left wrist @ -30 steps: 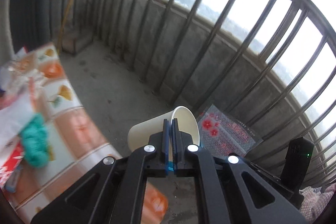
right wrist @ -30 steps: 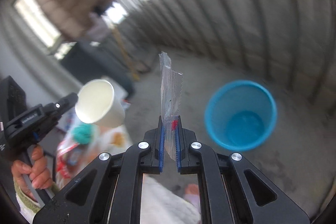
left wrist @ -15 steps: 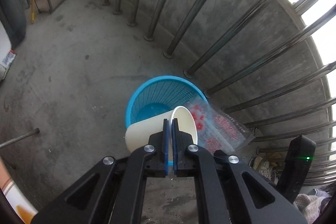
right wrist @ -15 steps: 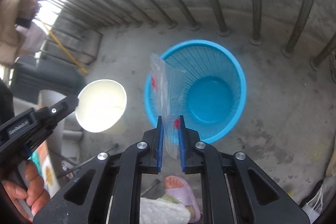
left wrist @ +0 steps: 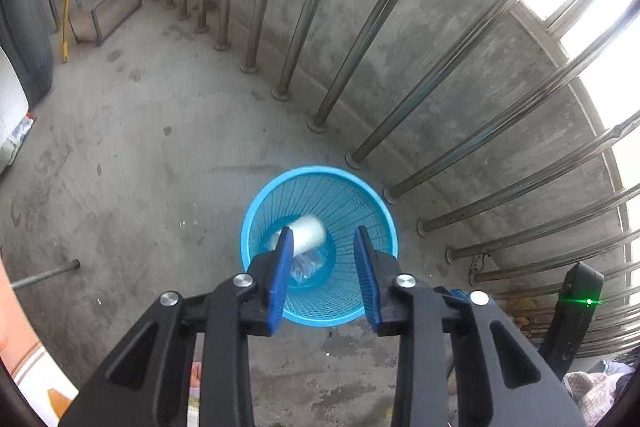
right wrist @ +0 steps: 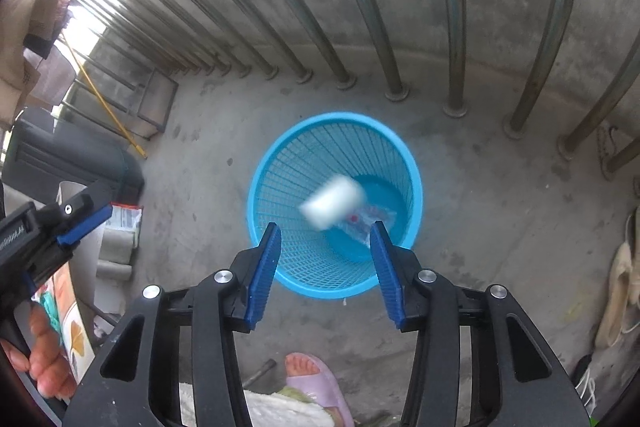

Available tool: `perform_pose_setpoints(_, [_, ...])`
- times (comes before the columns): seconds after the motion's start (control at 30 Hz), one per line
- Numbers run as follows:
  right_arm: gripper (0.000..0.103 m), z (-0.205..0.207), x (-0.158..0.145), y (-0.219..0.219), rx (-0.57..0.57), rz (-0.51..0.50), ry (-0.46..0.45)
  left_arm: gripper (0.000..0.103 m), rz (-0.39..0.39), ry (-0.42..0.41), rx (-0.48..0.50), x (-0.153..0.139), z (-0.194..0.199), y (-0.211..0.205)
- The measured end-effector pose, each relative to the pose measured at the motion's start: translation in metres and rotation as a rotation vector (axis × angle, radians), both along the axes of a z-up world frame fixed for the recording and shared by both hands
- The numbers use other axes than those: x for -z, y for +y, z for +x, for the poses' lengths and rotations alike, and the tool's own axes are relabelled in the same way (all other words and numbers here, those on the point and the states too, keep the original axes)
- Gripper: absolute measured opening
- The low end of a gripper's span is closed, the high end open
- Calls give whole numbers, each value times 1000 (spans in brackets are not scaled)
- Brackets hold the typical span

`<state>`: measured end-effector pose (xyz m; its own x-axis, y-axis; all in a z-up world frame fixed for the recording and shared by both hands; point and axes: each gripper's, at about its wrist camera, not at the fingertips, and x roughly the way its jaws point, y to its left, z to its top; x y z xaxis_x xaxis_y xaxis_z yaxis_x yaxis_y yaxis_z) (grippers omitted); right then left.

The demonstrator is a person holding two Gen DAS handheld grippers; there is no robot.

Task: Collect trash
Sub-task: 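Carry cup and bag over the blue wastebasket and open both grippers, then move both grippers back to the table toward the red wrapper and tissue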

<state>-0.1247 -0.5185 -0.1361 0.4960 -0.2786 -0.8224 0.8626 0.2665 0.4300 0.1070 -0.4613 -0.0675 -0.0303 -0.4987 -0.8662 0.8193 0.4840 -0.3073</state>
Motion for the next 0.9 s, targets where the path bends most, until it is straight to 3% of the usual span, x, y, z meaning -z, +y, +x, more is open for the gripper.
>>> perform_pose_setpoints(0.2, [64, -11, -36, 22, -8, -139, 22, 45, -55, -23, 17, -31, -15, 31])
perform_pose_setpoints(0.43, [94, -13, -80, 58, -26, -339, 62, 57, -134, -94, 22, -76, -37, 111])
perform_pose_setpoints(0.6, [95, 0, -107, 86, -64, -477, 79, 78, -191, -44, 39, -94, -47, 179])
perform_pose_setpoints(0.77, [95, 30, -126, 116, -137, -597, 89, 98, -256, -175, -88, -118, -52, 260])
perform_pose_setpoints(0.9, [95, 63, -144, 155, -297, -745, 71, 98, -260, -205, -185, -127, -42, 313])
